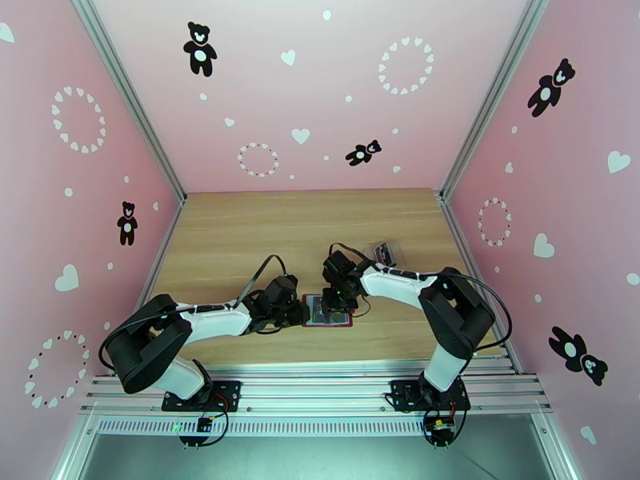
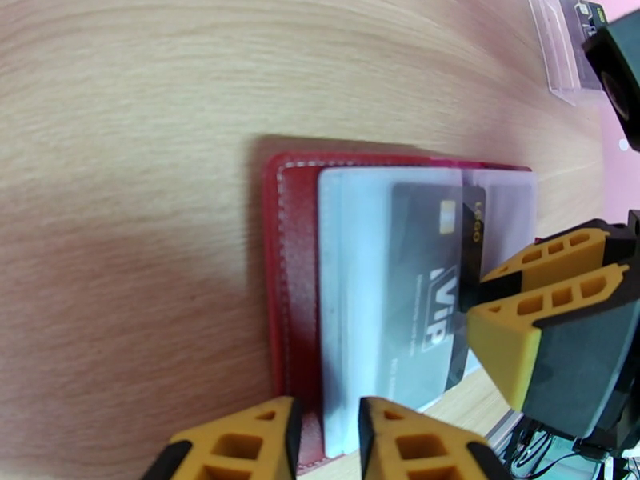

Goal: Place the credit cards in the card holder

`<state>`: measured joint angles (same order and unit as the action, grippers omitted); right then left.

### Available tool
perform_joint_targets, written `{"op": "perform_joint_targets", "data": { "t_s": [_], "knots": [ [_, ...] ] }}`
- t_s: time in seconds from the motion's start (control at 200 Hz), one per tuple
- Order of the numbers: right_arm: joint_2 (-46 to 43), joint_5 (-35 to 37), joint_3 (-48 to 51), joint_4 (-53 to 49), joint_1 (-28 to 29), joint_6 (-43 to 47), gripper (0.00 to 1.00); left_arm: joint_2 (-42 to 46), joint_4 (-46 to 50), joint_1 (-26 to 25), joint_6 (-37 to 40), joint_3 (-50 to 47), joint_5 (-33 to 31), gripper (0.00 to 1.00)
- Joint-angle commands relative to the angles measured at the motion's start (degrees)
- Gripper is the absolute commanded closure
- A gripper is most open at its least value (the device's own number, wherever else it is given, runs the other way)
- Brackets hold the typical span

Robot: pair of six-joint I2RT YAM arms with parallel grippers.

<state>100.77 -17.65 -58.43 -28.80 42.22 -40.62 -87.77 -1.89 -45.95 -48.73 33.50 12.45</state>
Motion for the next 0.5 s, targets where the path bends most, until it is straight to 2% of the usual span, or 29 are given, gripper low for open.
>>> {"op": "perform_joint_targets", "data": {
  "t_s": [0.0, 0.345, 0.415, 0.495],
  "knots": [
    [2.37, 0.13, -1.32, 0.66, 0.85, -0.96, 0.75, -1.66, 2.33, -0.89, 0.04, 0.47, -0.54, 0.73],
    [2.32, -4.93, -1.86, 3.84, 1.99, -2.14, 0.76, -1.27, 2.42, -0.92, 0.02, 0.35, -0.61, 0.73],
    [0.61, -2.96, -2.02, 2.41, 1.99, -1.49, 0.75, -0.59, 2.95, -0.98, 0.00, 0.34, -0.77, 0.73],
    [-2.10, 1.26, -3.17, -1.39, 1.99, 0.17, 0.67, 1.14, 3.87, -0.98, 0.00, 0.09, -1.49, 0.72]
  ]
}}
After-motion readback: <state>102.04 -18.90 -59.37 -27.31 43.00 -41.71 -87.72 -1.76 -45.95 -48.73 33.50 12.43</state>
